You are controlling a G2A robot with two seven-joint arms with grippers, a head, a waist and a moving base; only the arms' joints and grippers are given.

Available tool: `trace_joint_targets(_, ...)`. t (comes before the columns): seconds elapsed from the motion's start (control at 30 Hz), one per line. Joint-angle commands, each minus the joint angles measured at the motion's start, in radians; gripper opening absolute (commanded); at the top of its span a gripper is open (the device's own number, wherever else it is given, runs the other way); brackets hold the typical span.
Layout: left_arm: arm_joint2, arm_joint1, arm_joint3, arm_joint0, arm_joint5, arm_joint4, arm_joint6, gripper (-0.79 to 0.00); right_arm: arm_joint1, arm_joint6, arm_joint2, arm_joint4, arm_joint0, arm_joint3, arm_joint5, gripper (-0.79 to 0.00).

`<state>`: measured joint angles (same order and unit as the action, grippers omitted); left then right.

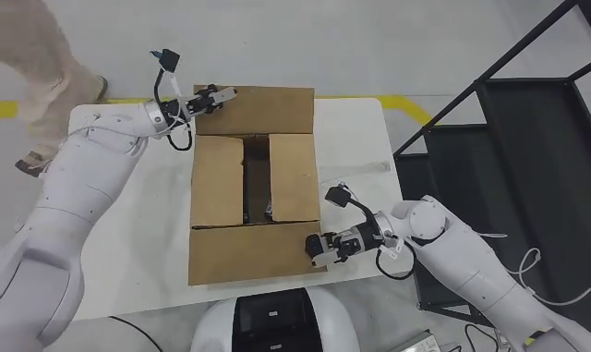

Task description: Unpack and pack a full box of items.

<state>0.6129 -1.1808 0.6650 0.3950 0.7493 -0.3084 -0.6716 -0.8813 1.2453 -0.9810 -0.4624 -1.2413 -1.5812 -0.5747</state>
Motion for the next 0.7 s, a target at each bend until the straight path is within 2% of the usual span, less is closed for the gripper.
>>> trace_joint_targets(0.0, -0.025, -0.022, -0.049, -0.022, -0.026, 0.076, 0.053, 0.000, 0.001, -0.002, -0.004, 0.001, -0.003, -0.002, -0.002, 0.000)
trace_joint_targets(0.17, -0.072, -0.073, -0.147, -0.055, -0.113, 0.202, 0.146, 0.000, 0.005, -0.002, -0.015, -0.001, -0.013, -0.007, -0.002, 0.000)
trace_joint_targets(0.37, -0.101, -0.116, -0.229, -0.082, -0.160, 0.274, 0.136, 0.000, 0.007, 0.002, -0.022, -0.002, -0.019, -0.015, 0.002, 0.000)
trace_joint_targets(0.57, -0.094, -0.129, -0.294, -0.107, -0.115, 0.307, 0.120, 0.000, 0.006, 0.007, -0.025, 0.000, -0.016, -0.020, 0.008, 0.000)
trace_joint_targets(0.67, -0.065, -0.117, -0.326, -0.118, -0.011, 0.296, 0.163, 0.000, 0.004, 0.000, -0.026, -0.003, -0.005, -0.022, 0.020, 0.000)
